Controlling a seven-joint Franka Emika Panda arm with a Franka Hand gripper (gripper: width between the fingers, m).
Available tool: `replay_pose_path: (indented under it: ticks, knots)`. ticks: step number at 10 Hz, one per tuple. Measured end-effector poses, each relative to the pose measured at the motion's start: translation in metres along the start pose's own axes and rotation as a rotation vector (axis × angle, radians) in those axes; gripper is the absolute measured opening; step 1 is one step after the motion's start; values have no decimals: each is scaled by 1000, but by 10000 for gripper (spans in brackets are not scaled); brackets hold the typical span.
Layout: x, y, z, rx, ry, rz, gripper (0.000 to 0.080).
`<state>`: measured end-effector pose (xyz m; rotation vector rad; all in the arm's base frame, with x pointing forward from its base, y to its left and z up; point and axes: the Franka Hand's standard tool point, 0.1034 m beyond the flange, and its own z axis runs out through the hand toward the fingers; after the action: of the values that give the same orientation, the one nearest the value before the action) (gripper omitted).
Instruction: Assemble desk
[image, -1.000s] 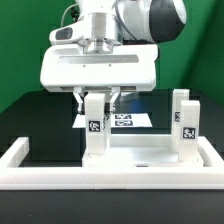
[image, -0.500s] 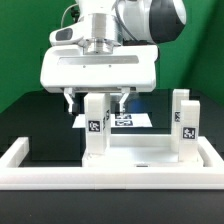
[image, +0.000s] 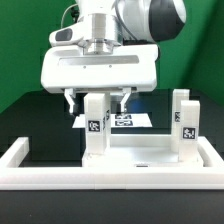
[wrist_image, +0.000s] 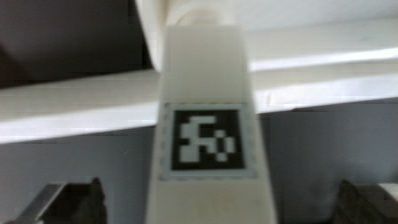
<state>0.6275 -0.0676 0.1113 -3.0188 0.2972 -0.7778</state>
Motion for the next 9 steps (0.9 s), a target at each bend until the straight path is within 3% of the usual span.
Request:
replay_pose_path:
  ticks: [1, 2, 3, 4, 7, 9]
  knots:
    - [3, -1, -9, 38, -73, 22, 649]
    - [8, 3, -12, 37, -80, 24, 649]
    - [4, 3, -8, 50, -122, 28, 649]
    - [-3, -2, -7, 86, -242, 46, 649]
    - [6, -7, 1, 123, -450, 64, 649]
    - [10, 1, 7, 126, -482, 72, 649]
